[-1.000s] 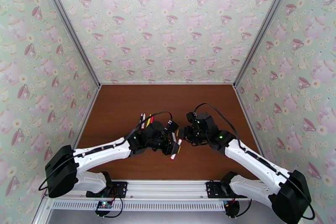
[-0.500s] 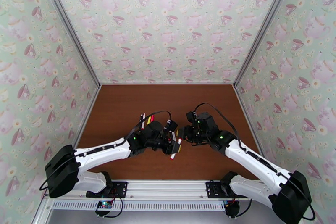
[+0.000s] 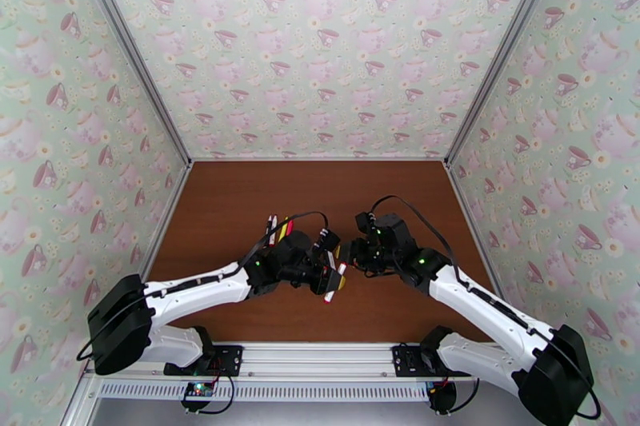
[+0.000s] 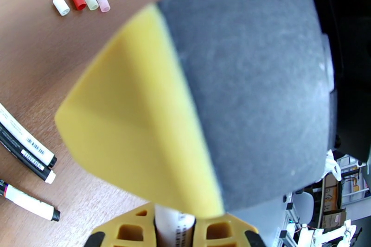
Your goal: Open the pen caps
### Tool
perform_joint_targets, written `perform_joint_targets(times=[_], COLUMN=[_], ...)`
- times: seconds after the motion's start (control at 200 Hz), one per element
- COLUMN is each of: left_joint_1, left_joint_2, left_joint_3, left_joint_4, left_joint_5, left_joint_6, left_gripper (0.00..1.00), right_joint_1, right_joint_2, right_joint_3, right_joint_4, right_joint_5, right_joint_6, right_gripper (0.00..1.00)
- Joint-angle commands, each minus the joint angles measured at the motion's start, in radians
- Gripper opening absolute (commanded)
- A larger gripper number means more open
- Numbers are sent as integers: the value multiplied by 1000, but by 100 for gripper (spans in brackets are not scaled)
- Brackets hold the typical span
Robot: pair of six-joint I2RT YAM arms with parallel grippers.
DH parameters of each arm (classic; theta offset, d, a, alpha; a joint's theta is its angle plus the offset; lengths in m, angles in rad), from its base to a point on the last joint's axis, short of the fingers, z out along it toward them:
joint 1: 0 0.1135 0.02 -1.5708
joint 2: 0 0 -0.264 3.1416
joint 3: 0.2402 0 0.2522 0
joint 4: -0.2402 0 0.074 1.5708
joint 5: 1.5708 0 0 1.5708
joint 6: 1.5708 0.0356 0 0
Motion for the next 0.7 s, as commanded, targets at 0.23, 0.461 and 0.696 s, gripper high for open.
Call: perform_joint_targets(times=[0.23,0.461,0.696], left_joint_1=[-30,-24,-31], left_joint_2=[-61,-78,-87], left_joint_3=[2,-17,5], left_joint_4=[-67,-20,-72], left_joint_5=[-90,17,-26], left_joint_6=[15,-7,4], left_gripper=[5,1,0], right_joint_1=[-9,-62,-99], right_joint_2=[-67,-140,-169], right_joint_3=[26,-2,-26], right_joint_4=[-3,75,114], right_joint_5=[123,68,39], right_joint_6=[70,76,75], right_gripper=[7,7,6])
